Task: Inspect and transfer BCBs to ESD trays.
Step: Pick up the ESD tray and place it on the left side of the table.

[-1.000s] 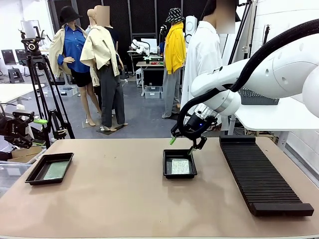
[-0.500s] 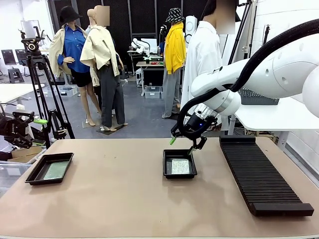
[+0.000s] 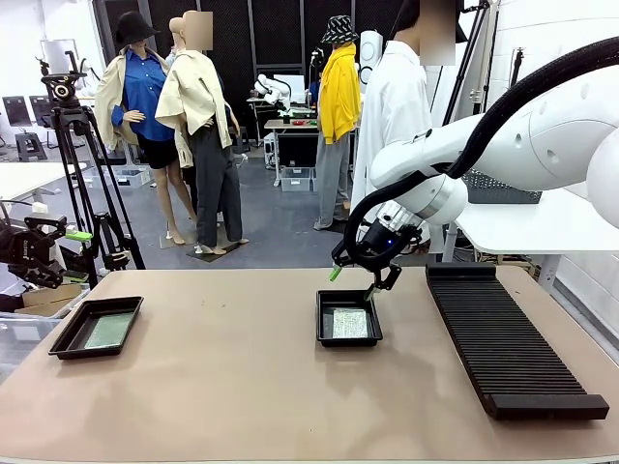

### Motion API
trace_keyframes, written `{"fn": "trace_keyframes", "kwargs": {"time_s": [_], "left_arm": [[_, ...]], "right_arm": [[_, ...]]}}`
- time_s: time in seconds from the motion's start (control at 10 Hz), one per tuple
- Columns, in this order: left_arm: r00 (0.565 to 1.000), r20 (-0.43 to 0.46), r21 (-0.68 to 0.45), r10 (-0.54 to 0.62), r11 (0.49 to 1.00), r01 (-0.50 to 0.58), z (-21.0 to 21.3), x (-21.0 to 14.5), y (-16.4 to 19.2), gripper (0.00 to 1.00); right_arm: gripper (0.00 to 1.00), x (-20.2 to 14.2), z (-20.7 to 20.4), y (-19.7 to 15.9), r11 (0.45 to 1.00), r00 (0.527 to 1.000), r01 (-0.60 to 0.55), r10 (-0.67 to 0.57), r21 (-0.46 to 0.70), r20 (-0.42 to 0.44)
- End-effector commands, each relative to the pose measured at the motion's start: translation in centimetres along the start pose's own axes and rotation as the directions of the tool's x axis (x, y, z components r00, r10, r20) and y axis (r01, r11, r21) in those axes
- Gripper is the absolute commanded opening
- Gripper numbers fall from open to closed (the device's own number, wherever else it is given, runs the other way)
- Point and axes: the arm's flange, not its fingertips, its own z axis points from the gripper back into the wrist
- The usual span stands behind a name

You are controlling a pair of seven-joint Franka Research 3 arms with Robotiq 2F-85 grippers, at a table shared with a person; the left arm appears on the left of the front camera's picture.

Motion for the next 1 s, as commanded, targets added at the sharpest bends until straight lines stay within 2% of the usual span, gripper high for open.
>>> {"fn": "trace_keyframes", "kwargs": {"time_s": [0.0,0.3,0.5,0.6,0.9], "left_arm": [[1.0,0.004,-0.001,-0.001,1.0,0.001,0.0,-0.1,-0.3,1.0],[1.0,-0.01,0.027,0.007,1.0,-0.007,-0.6,0.2,-0.8,1.0],[0.998,-0.046,0.041,0.034,0.999,-0.032,-1.6,0.8,-2.0,1.0],[0.996,-0.042,0.073,0.081,0.994,-0.078,-2.5,1.0,-2.9,1.0],[0.994,-0.067,0.152,0.087,0.985,-0.076,-5.4,1.8,-7.5,1.0]], "right_arm": [[1.0,0.0,0.0,0.1,1.0,1.0,-0.002,0.002,0.003,0.0],[1.0,0.0,0.0,0.0,1.0,1.0,0.0,0.0,0.0,0.0],[1.0,-0.8,1.9,-1.2,0.999,1.0,0.005,-0.006,0.042,0.011],[1.0,-1.5,3.0,-1.9,0.999,0.999,0.002,-0.003,0.046,0.039],[1.0,-3.3,6.1,-3.9,0.995,0.997,-0.011,0.003,0.095,0.081]]}}
